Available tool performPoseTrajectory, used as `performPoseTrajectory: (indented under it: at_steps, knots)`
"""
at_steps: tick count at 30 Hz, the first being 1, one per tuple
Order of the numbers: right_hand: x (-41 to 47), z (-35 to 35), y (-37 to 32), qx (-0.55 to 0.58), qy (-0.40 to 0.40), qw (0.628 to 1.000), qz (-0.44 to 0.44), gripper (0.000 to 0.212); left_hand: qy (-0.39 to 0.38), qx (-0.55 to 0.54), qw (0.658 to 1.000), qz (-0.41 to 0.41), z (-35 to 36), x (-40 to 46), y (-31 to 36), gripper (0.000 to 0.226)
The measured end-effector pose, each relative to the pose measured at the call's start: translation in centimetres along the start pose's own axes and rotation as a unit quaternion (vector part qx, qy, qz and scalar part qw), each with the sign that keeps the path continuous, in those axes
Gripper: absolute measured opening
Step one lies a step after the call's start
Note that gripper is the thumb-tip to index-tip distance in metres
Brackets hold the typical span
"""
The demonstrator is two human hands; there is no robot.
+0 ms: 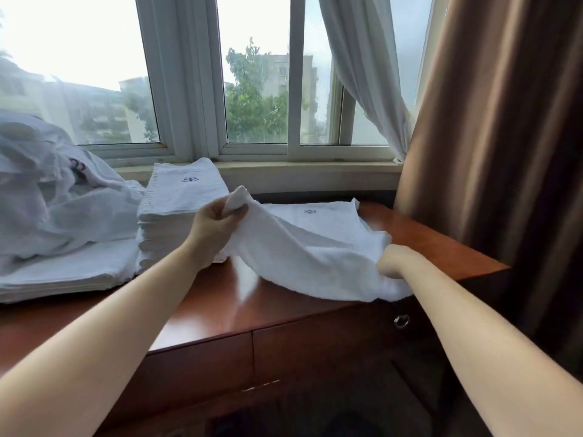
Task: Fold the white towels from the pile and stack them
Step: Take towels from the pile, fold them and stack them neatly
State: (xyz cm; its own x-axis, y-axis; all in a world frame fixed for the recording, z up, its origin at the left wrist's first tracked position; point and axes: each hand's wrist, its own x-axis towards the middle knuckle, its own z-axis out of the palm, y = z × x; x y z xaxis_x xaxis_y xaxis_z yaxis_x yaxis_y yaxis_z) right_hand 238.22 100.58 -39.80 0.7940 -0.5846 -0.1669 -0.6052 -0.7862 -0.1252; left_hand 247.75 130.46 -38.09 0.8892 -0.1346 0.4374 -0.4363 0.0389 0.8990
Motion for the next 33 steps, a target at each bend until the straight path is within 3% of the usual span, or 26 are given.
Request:
performPoseTrajectory:
  at_steps: [3, 6, 8, 10, 12, 15, 17, 19, 23, 33]
  knots:
    - [-0.6, -0.7, 0.0, -0.070, 0.037, 0.996, 0.044, 0.058, 0.010, 0.046, 0.998, 0.047, -0.5, 0.0, 0.9, 0.020]
    - [-1.1, -1.2, -0.1, -0.090, -0.070, 0.993, 0.030, 0.054, -0.127, 0.095, 0.984, -0.083, -0.9, -0.6, 1.8, 0.019]
    - [-2.0, -1.6, -0.4, -0.108, -0.121, 0.987, 0.018, 0.055, -0.253, 0.282, 0.904, -0.197, -1.1, -1.1, 1.9, 0.021]
    - [-2.4, -1.9, -0.3, -0.115, -0.155, 0.981, 0.011, 0.056, -0.311, 0.389, 0.830, -0.252, -1.1, -1.4, 1.6, 0.029]
    - [-2.8, -2.2, 0.2, -0.057, -0.194, 0.979, 0.027, 0.062, -0.327, 0.350, 0.829, -0.290, -1.2, -1.5, 1.4, 0.030]
    - [-1.7, -2.5, 1.2, 0.100, -0.162, 0.982, -0.004, 0.066, -0.269, 0.223, 0.899, -0.265, -1.3, -0.7, 1.1, 0.029]
    - [-0.7, -2.8, 1.5, 0.197, -0.070, 0.977, -0.029, 0.061, -0.164, 0.162, 0.956, -0.182, -0.7, 0.6, 1.0, 0.026]
    - [0.7, -3.3, 1.3, 0.319, 0.028, 0.945, -0.067, 0.043, -0.086, 0.152, 0.979, -0.107, 0.2, 2.1, 1.1, 0.026]
    - [3.6, -4.0, 0.1, 0.456, 0.172, 0.868, -0.092, 0.025, 0.015, 0.239, 0.970, -0.031, 2.3, 6.1, 0.4, 0.041]
    - [16.5, -4.7, -1.8, 0.458, 0.282, 0.842, -0.035, 0.042, 0.086, 0.368, 0.924, -0.060, 7.5, 18.2, -5.4, 0.031]
